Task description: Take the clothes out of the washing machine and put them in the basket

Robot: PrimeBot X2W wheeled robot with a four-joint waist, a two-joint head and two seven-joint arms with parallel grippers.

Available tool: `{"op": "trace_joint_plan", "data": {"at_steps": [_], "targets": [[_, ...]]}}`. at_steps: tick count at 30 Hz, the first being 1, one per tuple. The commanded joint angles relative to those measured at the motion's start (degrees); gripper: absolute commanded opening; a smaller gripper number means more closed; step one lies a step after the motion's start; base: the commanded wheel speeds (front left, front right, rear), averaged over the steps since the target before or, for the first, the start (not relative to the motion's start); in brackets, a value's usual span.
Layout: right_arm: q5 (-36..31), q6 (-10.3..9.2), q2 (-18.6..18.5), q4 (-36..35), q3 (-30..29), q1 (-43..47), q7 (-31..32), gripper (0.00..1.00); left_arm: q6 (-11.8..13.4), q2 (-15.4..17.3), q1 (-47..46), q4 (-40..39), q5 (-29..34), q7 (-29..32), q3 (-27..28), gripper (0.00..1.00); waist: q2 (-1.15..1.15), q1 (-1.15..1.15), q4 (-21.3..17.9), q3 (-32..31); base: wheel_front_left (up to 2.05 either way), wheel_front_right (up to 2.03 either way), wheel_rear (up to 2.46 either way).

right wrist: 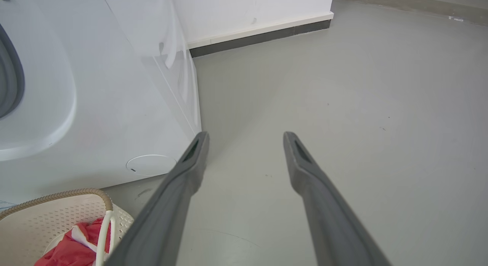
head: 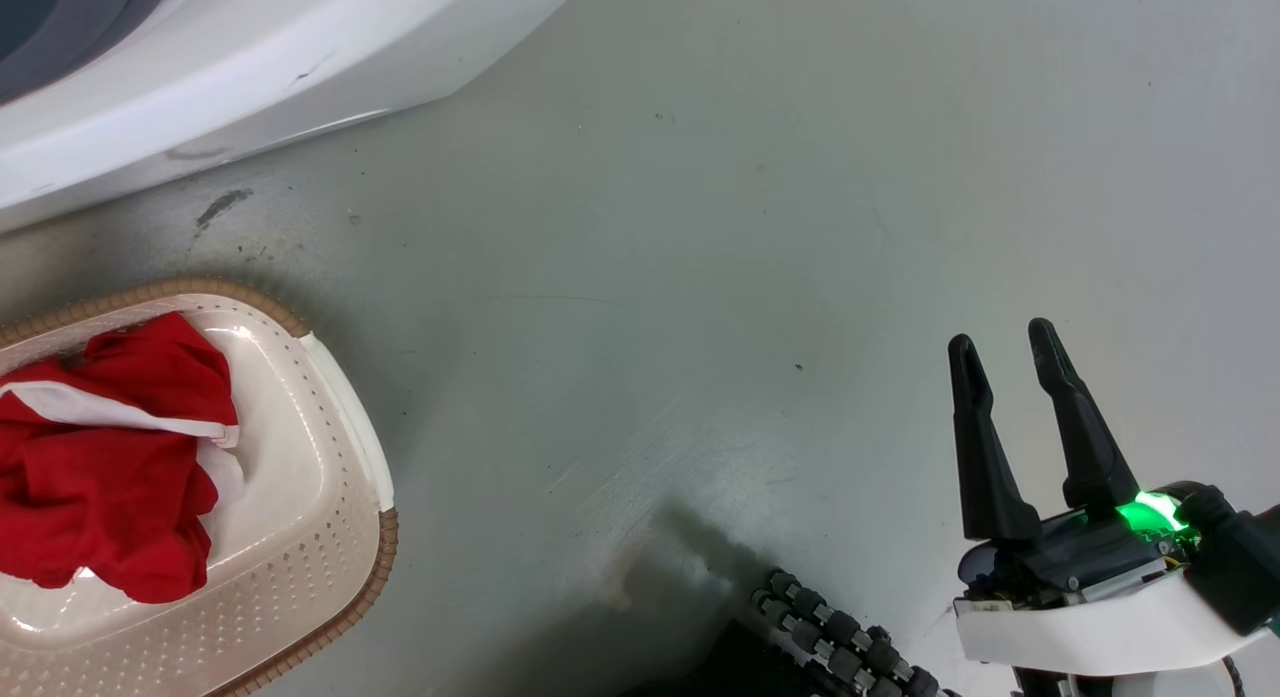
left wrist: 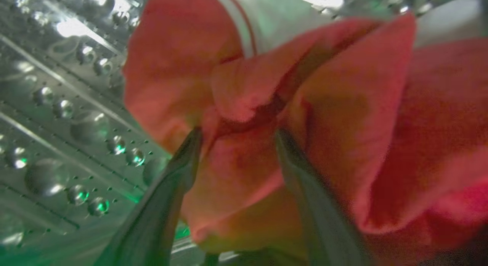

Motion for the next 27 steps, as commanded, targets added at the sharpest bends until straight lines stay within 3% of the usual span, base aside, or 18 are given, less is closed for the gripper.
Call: {"op": "trace_joint_plan", "data": {"at_steps": [1, 3, 4, 5, 14, 25, 27], "targets": [[0.1, -0.04, 0.0, -0.3, -0.2, 0.3, -0.1, 1.00, 0.0, 0.0, 0.2, 0.4, -0.6, 0.7, -0.7, 1.00, 0.00, 0.00, 0.0, 0.0, 0.00, 0.00, 0.00], [0.1, -0.04, 0.0, -0.4, -0.2, 0.4, -0.1, 1.00, -0.1, 0.0, 0.3, 0.7, -1.9, 1.7, -2.2, 1.00, 0.00, 0.00, 0.0, 0.1, 0.01, 0.01, 0.01], [0.1, -0.04, 0.1, -0.4, -0.2, 0.4, -0.1, 1.00, -0.1, -0.1, 0.5, 0.8, -3.0, 2.5, -2.6, 0.32, 0.00, 0.00, 0.0, 0.2, 0.01, 0.01, 0.01], [0.1, -0.04, 0.0, -0.5, -0.2, 0.4, -0.1, 1.00, -0.1, -0.2, 0.6, 0.3, -3.8, 2.8, -3.3, 0.00, 0.00, 0.00, 0.0, 0.3, 0.01, 0.01, 0.01], [0.1, -0.04, 0.1, -0.3, 0.0, -1.3, -0.1, 1.00, -0.1, 2.8, -0.5, -1.6, -8.1, 0.2, -8.1, 0.00, 0.00, 0.00, 0.2, 0.6, 0.00, 0.00, 0.00], [0.0, -0.04, 0.0, 1.7, 0.1, -5.7, -0.1, 1.00, 0.0, 6.6, 1.1, -3.6, -10.1, -11.2, -12.6, 0.00, 0.00, 0.00, -0.2, -2.8, 0.00, 0.00, 0.00], [-0.6, -0.04, 0.0, 2.3, -0.5, -6.3, -0.1, 1.00, 0.0, 6.0, 3.6, -3.5, -9.9, -14.1, -13.4, 0.00, 0.00, 0.00, 0.7, -4.5, 0.00, 0.00, 0.00]]}}
